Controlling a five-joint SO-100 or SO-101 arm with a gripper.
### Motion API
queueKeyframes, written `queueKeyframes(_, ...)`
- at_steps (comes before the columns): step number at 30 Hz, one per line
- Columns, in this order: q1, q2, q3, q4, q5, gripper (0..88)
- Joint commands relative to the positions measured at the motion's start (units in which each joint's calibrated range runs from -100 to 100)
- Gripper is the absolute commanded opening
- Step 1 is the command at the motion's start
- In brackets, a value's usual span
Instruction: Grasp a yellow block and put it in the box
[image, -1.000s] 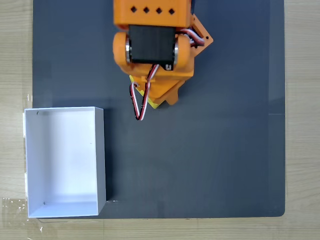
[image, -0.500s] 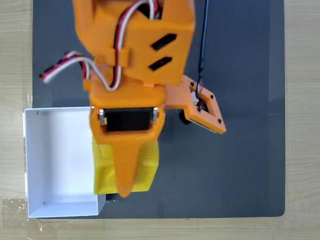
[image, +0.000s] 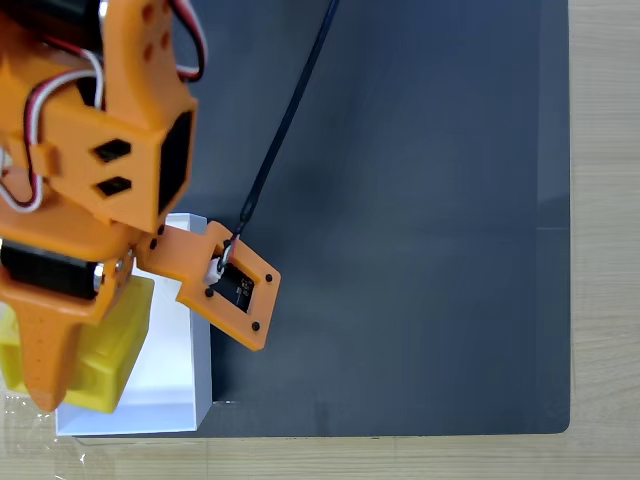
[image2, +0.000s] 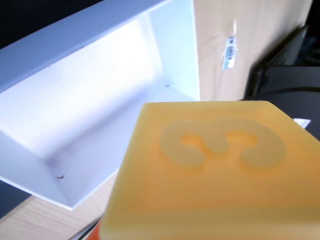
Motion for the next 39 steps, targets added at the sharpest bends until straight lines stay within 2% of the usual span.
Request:
queueKeyframes(1, 0.6, 2.8, -4.5, -0.9, 0.2, 25.8)
queueKeyframes(19, 0.6, 13.8, -9.1, -0.6, 0.3, 27.0)
queueKeyframes(27, 0.6, 13.3, -8.3, -0.4, 0.3, 44.8)
queueKeyframes(39, -0.4, 8.6, -8.2, -0.4, 0.1, 45.8)
